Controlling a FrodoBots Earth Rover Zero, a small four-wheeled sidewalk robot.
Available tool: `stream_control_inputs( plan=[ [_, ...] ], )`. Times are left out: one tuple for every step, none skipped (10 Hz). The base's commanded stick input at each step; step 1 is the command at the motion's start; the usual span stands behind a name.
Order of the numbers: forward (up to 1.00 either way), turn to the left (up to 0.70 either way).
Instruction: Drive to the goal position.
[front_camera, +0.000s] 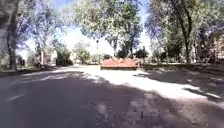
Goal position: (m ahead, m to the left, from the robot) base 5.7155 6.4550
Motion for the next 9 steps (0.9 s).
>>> stream_control_inputs(
  plan=[
    [1.0, 0.02],
    [1.0, 0.02],
    [1.0, 0.02],
    [1.0, 0.02],
    [1.0, 0.11],
    [1.0, 0.42],
    [1.0, 0.42],
    [1.0, 0.42],
    [1.0, 0.42]
  ],
)
